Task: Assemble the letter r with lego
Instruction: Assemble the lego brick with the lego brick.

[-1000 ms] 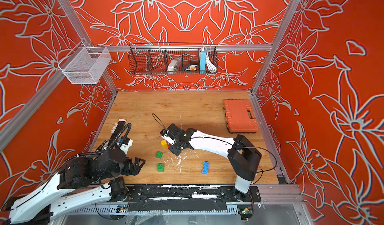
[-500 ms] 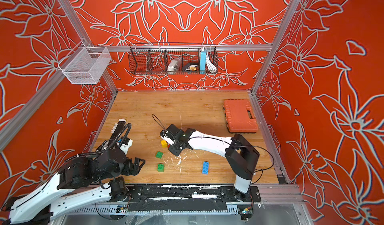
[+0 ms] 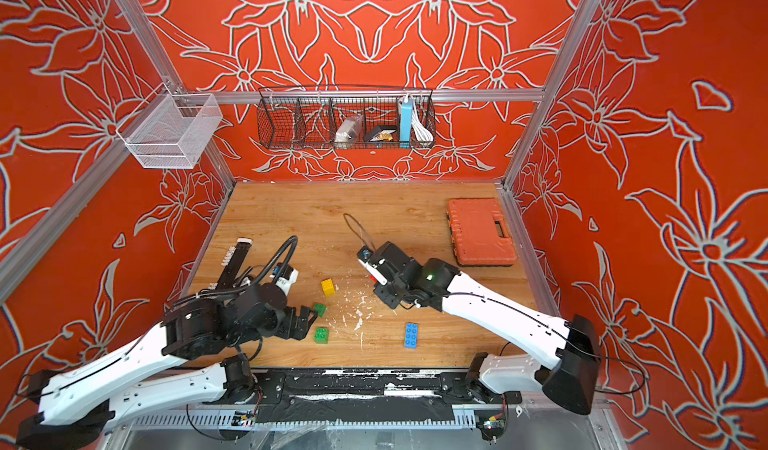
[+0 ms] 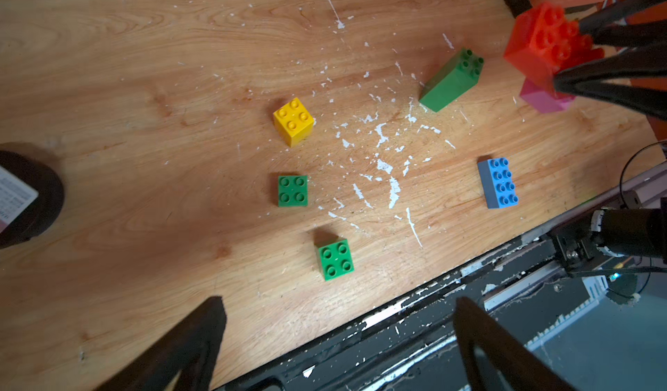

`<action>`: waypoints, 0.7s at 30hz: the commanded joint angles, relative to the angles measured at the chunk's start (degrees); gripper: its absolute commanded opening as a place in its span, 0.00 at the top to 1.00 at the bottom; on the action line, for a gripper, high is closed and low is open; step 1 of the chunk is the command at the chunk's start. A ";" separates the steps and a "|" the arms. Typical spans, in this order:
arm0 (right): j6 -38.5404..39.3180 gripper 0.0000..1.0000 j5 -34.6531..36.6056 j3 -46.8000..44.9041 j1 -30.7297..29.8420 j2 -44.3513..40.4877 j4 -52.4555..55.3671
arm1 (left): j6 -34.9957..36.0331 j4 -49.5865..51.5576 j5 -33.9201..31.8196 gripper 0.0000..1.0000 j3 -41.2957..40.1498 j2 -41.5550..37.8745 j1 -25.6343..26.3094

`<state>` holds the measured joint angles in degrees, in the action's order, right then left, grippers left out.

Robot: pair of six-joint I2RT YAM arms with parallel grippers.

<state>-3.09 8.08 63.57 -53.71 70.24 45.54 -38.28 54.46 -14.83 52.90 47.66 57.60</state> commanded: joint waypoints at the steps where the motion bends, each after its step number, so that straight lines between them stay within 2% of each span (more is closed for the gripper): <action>1: 1.60 1.00 0.13 -2.15 5.00 -2.80 7.05 | 1.90 -9.13 5.46 0.01 2.79 5.98 -4.04; 5: 3.18 1.00 -1.65 -4.02 8.45 -5.20 6.52 | -2.40 -16.96 19.33 0.03 3.54 13.01 -14.63; 8: 5.59 1.00 -4.84 -5.60 8.98 -5.63 4.73 | -7.10 -25.80 26.54 0.10 0.90 14.92 -19.05; 13: 6.57 1.00 -12.45 -3.24 11.00 -1.73 4.38 | -13.12 -36.76 33.56 0.21 -1.64 19.63 -20.56; 16: 8.26 1.00 -16.32 -2.20 11.46 1.12 3.78 | -15.53 -40.10 36.11 0.22 -2.14 22.34 -20.51; 21: 9.24 1.00 -16.34 -1.07 12.35 4.38 3.42 | -17.32 -42.44 36.98 0.24 -2.58 23.52 -20.51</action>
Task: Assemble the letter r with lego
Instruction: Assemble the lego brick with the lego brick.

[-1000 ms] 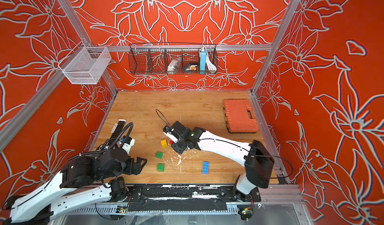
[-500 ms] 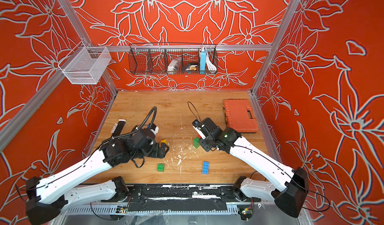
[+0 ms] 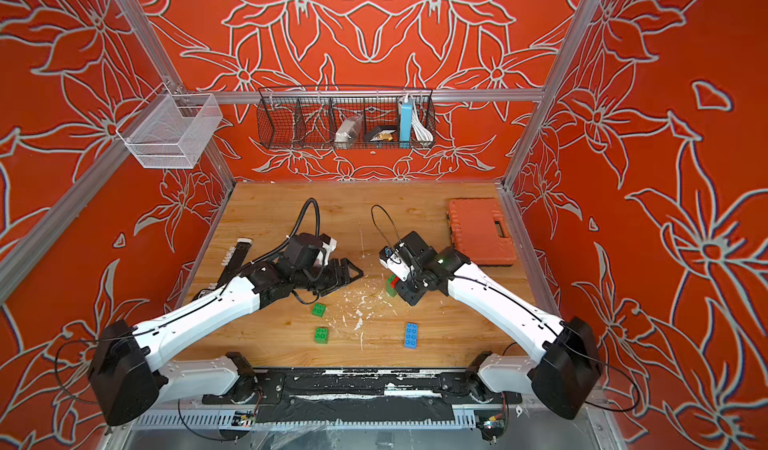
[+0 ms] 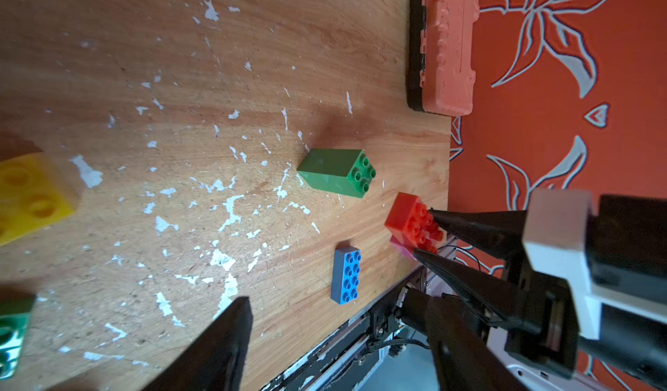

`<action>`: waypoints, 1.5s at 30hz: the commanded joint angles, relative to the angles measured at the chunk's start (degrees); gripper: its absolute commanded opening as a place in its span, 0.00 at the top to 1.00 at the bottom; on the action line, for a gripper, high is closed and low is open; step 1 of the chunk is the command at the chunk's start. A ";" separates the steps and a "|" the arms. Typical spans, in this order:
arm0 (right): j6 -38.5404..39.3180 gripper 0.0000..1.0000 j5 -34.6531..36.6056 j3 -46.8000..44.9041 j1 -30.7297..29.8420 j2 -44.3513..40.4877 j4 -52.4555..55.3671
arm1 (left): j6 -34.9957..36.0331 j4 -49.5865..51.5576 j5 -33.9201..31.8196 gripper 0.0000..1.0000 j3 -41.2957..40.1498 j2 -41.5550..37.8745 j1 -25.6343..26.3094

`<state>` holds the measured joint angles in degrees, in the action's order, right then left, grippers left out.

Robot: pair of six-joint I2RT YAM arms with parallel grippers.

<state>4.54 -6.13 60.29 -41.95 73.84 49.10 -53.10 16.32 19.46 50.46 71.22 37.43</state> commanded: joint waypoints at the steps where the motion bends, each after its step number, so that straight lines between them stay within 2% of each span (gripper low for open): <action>1: 1.54 1.00 -1.69 2.52 0.88 1.47 -0.11 | -2.93 -4.83 2.68 0.27 -0.29 0.14 -0.34; 5: 1.36 1.00 -0.74 3.07 1.65 3.21 -0.45 | -5.96 -8.02 3.50 0.46 -0.69 1.99 -0.35; 10: 1.00 1.00 -0.84 2.75 2.14 3.76 -1.68 | -10.85 -15.09 6.97 0.56 -1.66 5.70 -0.34; 20: 0.99 1.00 -1.35 2.55 2.23 5.50 -3.19 | -14.02 -19.84 7.87 0.61 -1.96 7.95 -0.03; 28: 0.78 1.00 -1.25 1.93 2.23 6.23 -3.93 | -18.94 -25.60 8.61 0.85 -2.91 10.20 0.78; 33: 0.91 1.00 -1.19 2.19 2.25 6.57 -3.89 | -21.61 -28.96 8.81 0.94 -2.82 12.34 1.72; 37: 1.00 1.00 -1.16 2.12 2.32 7.01 -3.92 | -24.24 -32.53 9.18 1.00 -2.95 14.25 2.41; 45: 0.91 1.00 -0.90 1.32 2.50 6.93 -4.41 | -26.62 -35.92 9.89 1.00 -1.76 17.41 3.33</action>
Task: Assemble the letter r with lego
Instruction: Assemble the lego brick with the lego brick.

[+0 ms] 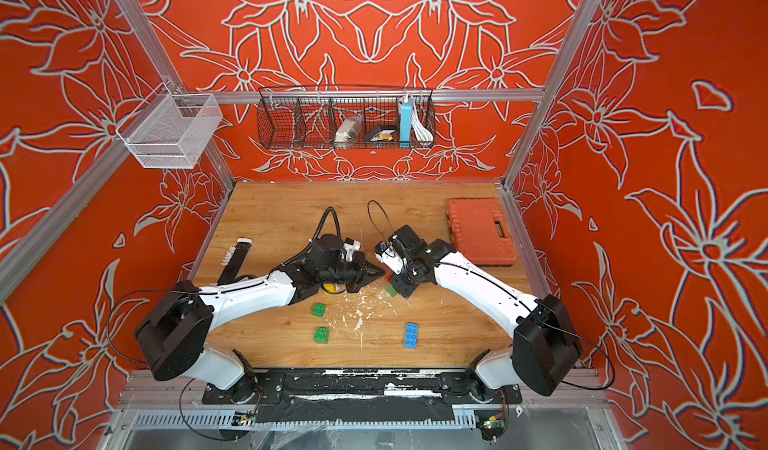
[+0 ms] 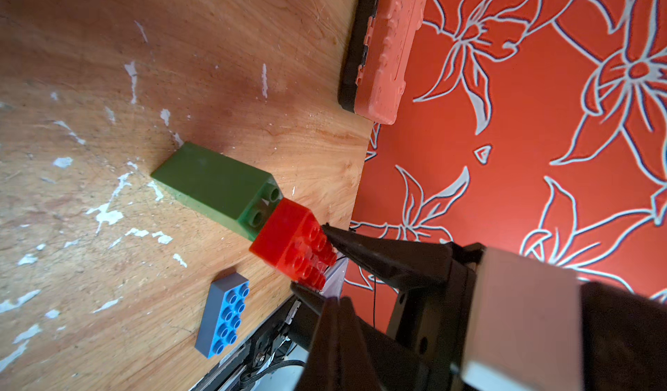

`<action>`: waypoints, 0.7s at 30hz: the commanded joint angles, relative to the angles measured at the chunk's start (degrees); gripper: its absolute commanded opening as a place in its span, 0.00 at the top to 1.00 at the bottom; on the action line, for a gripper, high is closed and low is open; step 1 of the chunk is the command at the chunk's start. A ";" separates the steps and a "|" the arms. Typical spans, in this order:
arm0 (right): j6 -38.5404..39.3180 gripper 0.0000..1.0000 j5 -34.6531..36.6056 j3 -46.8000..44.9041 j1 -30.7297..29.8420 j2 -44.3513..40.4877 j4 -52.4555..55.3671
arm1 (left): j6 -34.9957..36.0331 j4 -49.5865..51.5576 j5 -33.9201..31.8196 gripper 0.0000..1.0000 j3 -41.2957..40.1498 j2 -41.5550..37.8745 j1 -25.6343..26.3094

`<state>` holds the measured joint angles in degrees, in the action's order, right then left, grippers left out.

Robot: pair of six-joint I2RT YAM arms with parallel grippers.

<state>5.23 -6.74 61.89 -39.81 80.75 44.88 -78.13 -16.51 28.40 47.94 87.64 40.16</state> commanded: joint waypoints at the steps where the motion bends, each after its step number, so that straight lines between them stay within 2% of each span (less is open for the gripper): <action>1: 0.21 1.00 -0.46 -0.28 0.40 0.02 -0.15 | -1.59 -3.04 0.95 1.00 0.98 1.22 0.75; 21: -0.93 1.00 -1.25 -0.89 1.14 1.31 -0.27 | 0.07 0.84 0.51 1.00 5.01 4.44 1.93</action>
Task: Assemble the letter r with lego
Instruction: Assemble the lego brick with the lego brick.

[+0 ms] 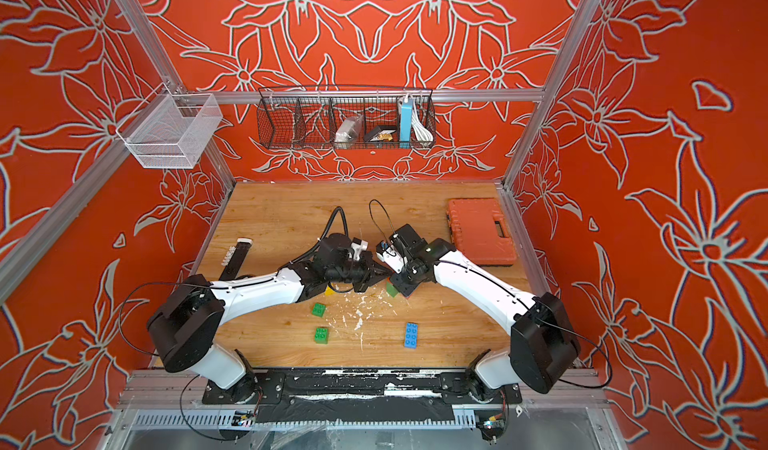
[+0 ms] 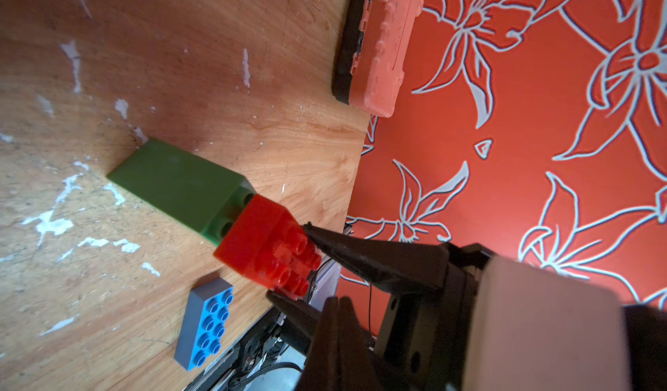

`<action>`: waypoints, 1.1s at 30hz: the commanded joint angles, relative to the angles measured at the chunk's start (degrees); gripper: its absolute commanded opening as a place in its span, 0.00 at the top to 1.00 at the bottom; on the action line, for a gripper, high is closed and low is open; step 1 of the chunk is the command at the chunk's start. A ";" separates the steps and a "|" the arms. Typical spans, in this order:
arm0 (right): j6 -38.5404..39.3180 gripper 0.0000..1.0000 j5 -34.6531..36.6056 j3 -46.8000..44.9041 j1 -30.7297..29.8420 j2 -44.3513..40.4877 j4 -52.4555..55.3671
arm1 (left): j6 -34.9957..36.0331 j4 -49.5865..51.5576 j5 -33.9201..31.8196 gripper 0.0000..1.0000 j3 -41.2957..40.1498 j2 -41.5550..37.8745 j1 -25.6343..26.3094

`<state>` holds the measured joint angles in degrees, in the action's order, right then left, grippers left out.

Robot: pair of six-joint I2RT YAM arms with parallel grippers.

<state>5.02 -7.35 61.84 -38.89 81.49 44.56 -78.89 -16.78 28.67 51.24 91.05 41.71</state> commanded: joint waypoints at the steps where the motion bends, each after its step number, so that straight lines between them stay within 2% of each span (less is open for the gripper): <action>1: -0.79 1.00 -0.64 -0.98 0.23 0.67 -0.12 | 1.00 1.41 0.25 1.00 1.85 1.19 0.47; 33: -3.87 1.00 0.06 0.14 0.93 2.94 1.56 | 6.82 11.75 -2.34 1.00 5.90 4.29 1.48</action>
<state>2.00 -7.57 61.69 -38.28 83.31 44.38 -72.99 -6.13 26.85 56.14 94.39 42.81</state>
